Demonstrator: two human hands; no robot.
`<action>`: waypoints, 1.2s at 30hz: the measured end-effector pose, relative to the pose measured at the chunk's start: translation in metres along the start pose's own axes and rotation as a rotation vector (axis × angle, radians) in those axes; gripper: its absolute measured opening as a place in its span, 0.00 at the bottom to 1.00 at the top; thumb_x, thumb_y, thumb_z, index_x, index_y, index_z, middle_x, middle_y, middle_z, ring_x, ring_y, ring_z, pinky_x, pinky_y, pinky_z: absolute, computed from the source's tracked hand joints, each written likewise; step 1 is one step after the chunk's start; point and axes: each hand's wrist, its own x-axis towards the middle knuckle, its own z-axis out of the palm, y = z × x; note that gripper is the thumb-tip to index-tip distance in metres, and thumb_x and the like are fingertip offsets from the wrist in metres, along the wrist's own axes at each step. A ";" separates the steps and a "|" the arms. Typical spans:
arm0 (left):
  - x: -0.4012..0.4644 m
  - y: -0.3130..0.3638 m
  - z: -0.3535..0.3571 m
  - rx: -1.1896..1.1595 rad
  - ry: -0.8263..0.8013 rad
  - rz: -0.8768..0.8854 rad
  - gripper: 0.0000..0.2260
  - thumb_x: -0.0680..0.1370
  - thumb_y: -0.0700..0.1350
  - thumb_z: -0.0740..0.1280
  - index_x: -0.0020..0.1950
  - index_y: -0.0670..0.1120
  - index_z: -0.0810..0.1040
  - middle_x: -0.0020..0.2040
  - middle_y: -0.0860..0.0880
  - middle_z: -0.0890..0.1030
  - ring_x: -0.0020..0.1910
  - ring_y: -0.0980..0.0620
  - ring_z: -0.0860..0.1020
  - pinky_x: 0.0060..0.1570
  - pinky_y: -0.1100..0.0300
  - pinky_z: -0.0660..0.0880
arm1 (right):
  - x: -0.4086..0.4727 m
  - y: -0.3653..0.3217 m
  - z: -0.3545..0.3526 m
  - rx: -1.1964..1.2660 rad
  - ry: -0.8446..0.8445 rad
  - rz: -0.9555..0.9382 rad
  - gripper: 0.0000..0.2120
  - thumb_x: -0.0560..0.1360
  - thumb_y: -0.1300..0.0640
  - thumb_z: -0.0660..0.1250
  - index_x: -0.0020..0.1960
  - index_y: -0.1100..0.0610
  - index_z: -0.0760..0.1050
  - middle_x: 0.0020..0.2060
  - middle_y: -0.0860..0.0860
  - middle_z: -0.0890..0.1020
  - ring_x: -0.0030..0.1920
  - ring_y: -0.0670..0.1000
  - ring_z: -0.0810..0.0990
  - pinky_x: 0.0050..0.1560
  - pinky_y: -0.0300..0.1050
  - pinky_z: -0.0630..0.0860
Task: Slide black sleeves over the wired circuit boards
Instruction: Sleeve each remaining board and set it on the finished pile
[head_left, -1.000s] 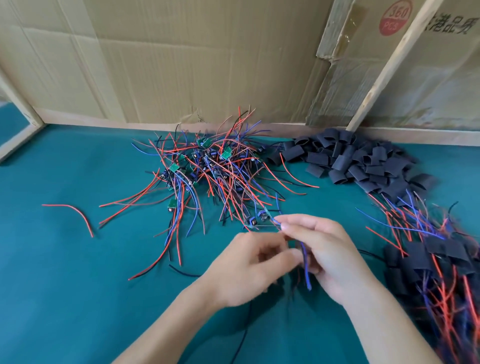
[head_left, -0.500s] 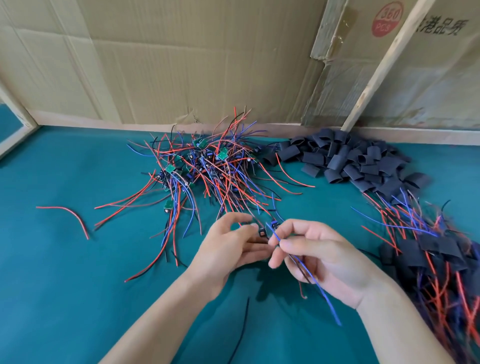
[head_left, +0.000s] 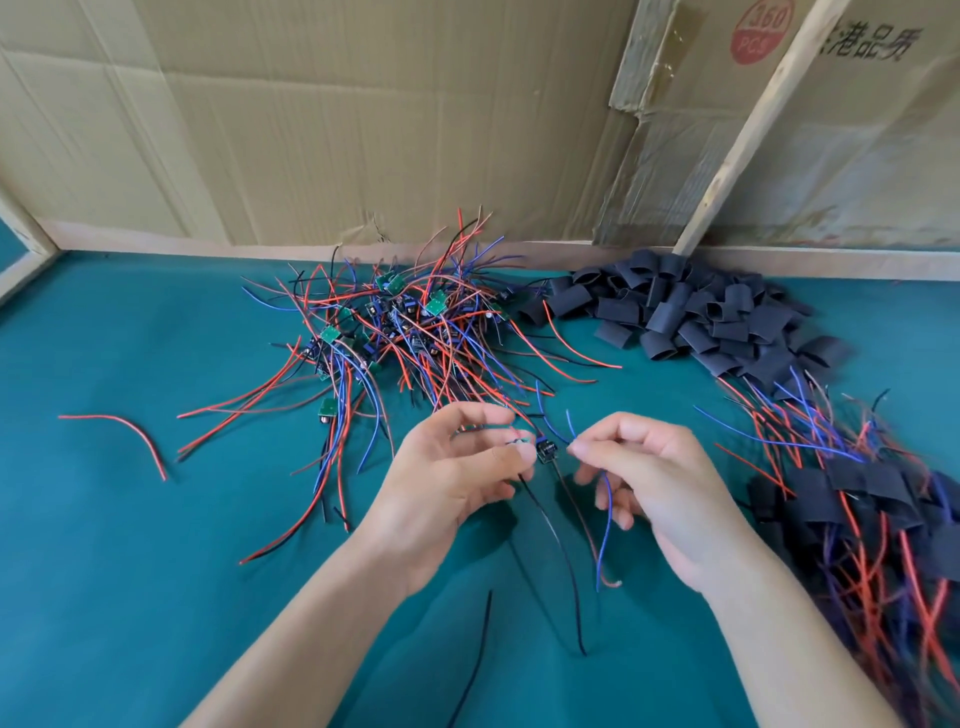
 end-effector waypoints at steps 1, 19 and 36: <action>-0.001 0.000 0.000 0.025 -0.030 0.029 0.19 0.68 0.40 0.78 0.57 0.43 0.79 0.51 0.44 0.84 0.40 0.49 0.81 0.39 0.61 0.76 | 0.000 0.000 0.000 -0.036 0.029 -0.001 0.07 0.75 0.60 0.74 0.38 0.55 0.83 0.30 0.55 0.82 0.27 0.51 0.74 0.24 0.40 0.66; -0.003 0.015 -0.006 -0.250 -0.315 0.001 0.31 0.71 0.36 0.76 0.72 0.42 0.69 0.59 0.38 0.83 0.39 0.49 0.83 0.34 0.63 0.78 | 0.047 -0.055 -0.008 -0.753 0.231 -0.280 0.05 0.74 0.56 0.69 0.41 0.48 0.81 0.34 0.43 0.86 0.41 0.49 0.85 0.51 0.49 0.81; -0.006 -0.007 0.002 0.704 -0.207 0.263 0.17 0.85 0.37 0.53 0.68 0.56 0.70 0.40 0.51 0.84 0.27 0.53 0.68 0.31 0.64 0.67 | 0.155 -0.029 -0.033 -1.246 0.432 -0.137 0.10 0.78 0.49 0.72 0.56 0.52 0.77 0.56 0.57 0.82 0.60 0.62 0.79 0.47 0.50 0.71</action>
